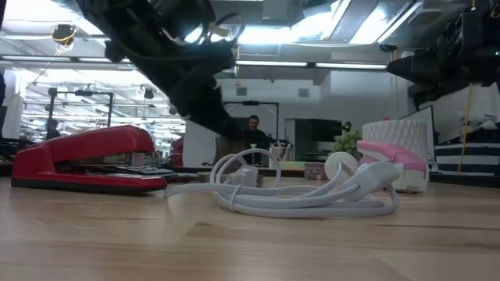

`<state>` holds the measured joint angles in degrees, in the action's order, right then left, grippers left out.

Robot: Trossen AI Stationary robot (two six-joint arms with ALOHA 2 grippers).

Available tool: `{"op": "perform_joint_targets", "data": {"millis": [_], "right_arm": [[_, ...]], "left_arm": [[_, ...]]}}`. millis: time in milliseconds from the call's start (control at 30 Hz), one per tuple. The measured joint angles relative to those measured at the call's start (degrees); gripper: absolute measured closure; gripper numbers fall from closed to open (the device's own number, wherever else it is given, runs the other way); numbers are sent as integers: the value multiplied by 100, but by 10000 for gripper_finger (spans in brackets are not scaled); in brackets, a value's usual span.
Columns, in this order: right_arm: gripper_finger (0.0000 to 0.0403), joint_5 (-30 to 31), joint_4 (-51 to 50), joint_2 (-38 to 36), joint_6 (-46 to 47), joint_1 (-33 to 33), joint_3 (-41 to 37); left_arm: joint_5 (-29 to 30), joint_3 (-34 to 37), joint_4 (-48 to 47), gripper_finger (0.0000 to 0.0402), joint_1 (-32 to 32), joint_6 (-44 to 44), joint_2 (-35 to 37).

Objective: Screw lightbulb
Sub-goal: Insert the white lightbulb into the golden lamp

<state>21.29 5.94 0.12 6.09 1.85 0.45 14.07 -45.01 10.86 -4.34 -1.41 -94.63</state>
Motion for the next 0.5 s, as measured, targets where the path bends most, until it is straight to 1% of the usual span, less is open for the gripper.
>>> {"op": "perform_joint_targets", "data": {"millis": [67,133,233,367,500], "right_arm": [[352,-33,0,0,1,0,1],[352,-38,-2,0,3,0,1],[352,-38,1,0,7,0,-1],[352,-59,-4,0,9,0,-1],[352,-243,-1,0,11,0,2]], "left_arm": [[-95,-10,415,243,2,8,-189],[-121,-94,616,243,2,10,-354],[-130,-343,613,243,4,106,-570],[-247,-772,529,243,30,510,-876],[-313,-1137,372,243,109,669,-1076]]}}
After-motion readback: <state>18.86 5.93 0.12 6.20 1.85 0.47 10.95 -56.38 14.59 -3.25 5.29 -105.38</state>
